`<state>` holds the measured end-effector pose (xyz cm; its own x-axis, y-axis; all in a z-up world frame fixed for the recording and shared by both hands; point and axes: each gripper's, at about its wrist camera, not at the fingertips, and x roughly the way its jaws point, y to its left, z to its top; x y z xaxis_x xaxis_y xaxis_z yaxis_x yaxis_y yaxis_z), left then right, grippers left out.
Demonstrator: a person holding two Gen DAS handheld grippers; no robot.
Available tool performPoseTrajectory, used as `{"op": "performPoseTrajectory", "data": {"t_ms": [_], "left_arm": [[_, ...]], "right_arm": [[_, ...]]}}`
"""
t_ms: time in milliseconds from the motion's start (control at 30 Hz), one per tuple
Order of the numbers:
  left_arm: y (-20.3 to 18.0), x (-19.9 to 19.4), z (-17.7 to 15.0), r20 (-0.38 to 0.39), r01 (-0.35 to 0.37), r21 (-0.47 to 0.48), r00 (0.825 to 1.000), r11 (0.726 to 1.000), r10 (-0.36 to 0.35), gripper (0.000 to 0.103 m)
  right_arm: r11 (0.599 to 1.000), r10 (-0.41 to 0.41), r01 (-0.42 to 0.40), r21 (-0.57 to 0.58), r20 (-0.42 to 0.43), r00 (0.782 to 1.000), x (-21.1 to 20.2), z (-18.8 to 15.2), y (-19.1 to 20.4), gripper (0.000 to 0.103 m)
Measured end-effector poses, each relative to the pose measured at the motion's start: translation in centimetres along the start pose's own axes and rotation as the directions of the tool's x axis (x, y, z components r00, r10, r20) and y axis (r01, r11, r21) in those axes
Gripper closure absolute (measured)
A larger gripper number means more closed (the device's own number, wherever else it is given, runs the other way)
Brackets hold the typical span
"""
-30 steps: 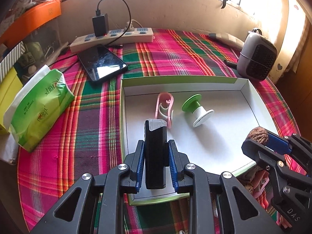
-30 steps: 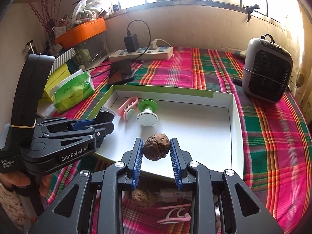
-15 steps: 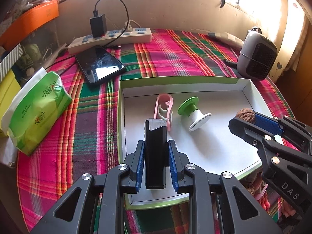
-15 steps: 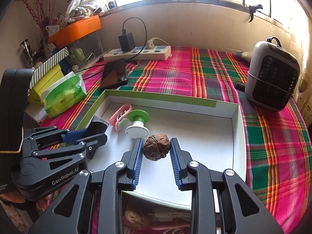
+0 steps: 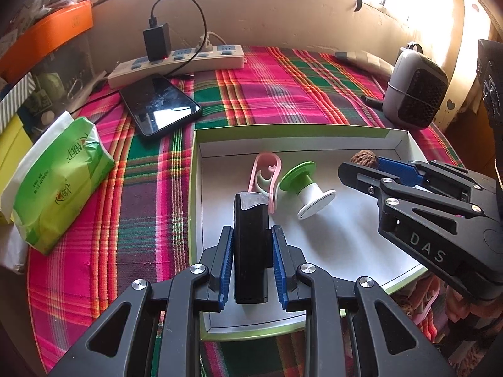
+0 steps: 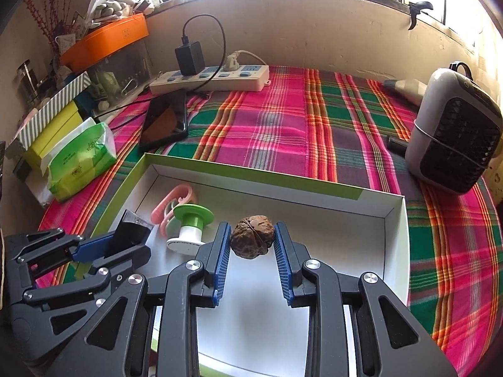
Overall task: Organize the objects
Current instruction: 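Carry the black case over the box with the left tool while the right tool carries the walnut there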
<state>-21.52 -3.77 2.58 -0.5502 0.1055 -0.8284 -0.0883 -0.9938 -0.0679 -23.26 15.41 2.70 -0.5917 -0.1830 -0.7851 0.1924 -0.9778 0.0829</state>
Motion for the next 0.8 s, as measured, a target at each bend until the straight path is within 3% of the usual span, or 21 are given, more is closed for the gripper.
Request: {"op": "performPoseTrajectory", "data": {"t_ms": [800], "left_arm": [[-0.1, 0.1, 0.2, 0.000, -0.003, 0.003, 1.000, 1.000, 0.003, 0.079]], "right_arm": [[1.000, -0.018, 0.018, 0.012, -0.032, 0.999, 2.0, 0.4, -0.5, 0.073]]}}
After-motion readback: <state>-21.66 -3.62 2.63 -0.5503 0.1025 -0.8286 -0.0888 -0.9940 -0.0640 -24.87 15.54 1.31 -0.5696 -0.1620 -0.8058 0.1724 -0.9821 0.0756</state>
